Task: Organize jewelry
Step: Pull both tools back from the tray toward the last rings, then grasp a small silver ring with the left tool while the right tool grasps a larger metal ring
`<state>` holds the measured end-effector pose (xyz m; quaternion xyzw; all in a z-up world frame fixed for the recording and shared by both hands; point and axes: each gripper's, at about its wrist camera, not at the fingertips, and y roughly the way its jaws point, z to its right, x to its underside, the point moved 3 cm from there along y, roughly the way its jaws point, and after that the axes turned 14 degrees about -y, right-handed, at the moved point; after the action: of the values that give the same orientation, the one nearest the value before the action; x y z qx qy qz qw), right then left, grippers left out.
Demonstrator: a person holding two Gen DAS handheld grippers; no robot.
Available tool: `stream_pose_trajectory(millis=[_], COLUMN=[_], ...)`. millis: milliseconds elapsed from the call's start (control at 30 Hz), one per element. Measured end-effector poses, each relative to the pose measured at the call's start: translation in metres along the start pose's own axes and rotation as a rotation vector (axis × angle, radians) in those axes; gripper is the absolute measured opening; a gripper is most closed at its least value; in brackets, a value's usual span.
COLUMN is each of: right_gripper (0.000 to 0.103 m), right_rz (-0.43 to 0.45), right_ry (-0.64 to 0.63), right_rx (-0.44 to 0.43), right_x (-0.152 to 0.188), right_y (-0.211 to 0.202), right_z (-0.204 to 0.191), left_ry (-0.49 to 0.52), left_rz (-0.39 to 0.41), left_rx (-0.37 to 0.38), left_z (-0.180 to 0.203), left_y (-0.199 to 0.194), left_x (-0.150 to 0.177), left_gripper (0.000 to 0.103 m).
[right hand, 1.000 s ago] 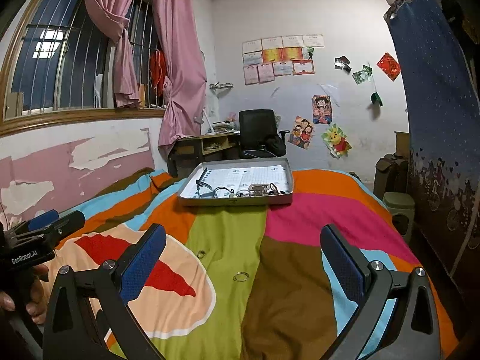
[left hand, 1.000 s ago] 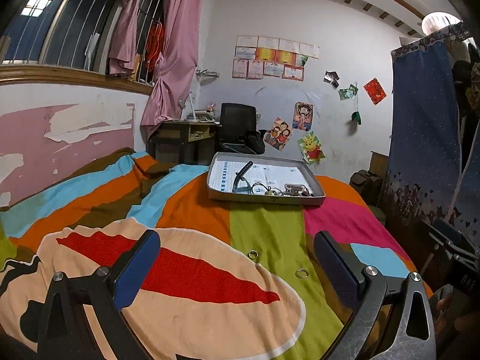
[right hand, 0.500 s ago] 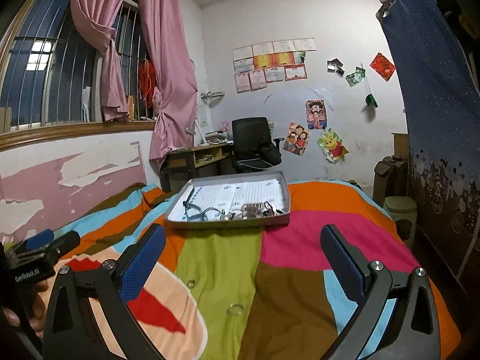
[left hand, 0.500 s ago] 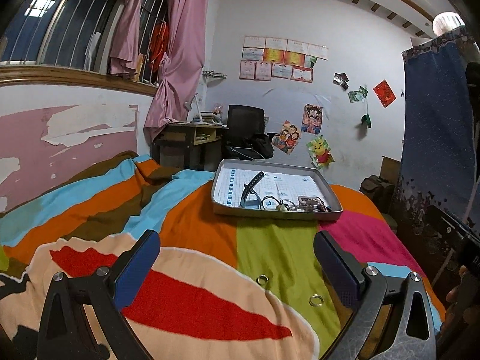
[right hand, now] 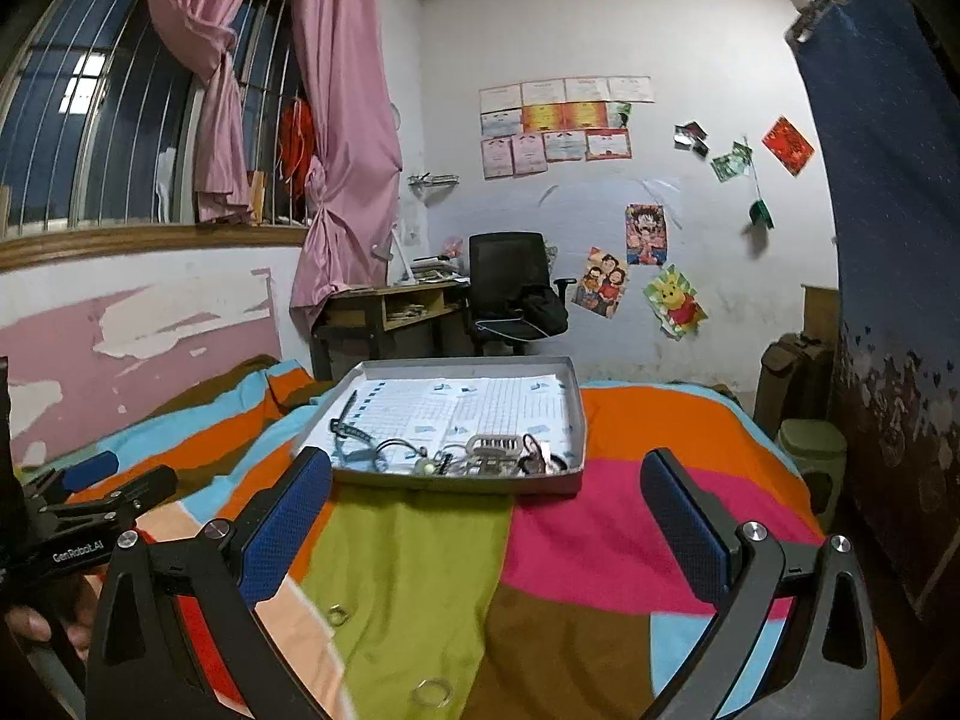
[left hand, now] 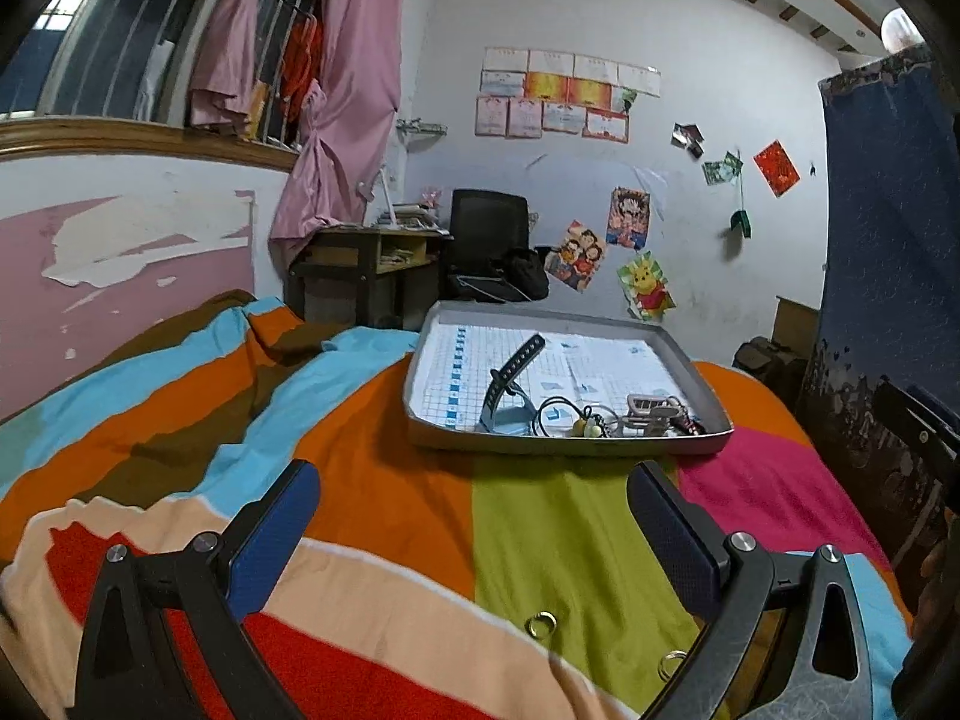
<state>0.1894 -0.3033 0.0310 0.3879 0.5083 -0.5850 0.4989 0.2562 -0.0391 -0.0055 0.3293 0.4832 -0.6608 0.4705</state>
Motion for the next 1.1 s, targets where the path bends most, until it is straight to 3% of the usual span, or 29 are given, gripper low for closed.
stream_pose_trajectory(millis=[200,400,600,800,967,1033,1100], right_gripper=[0.101,0.101,0.101,0.101,0.098,0.082,0.073], right_rz=[-0.057,-0.167,-0.291,-0.436,-0.511,-0.536,-0.561], right_ry=[-0.046,-0.041,-0.072,-0.134,-0.143,-0.171,-0.195], right_rx=[-0.023,-0.085,-0.194,-0.32,-0.417,-0.449,-0.474], right_x=[0.007,0.034,0.063,0.093,0.105,0.111,0.115], right_y=[0.05,0.088,0.118,0.136,0.14,0.141,0.142], right_z=[-0.003,-0.006,-0.017,-0.033,-0.044,-0.054,-0.062], left_ry=[-0.006,-0.013,0.053,0.093,0.129,0.133,0.149], left_rz=[-0.069,-0.206,-0.377,-0.472,-0.52,-0.537,-0.557], left_rx=[0.003,0.009,0.059,0.113,0.167,0.191,0.206], left_z=[-0.001,-0.015,-0.02,-0.018,-0.012,-0.009,-0.006], left_y=[0.041,0.074,0.098,0.11,0.114,0.116,0.117], left_x=[0.012,0.031,0.055,0.074,0.084,0.088,0.094], left_gripper=[0.103,0.103,0.103,0.103,0.083,0.078,0.069])
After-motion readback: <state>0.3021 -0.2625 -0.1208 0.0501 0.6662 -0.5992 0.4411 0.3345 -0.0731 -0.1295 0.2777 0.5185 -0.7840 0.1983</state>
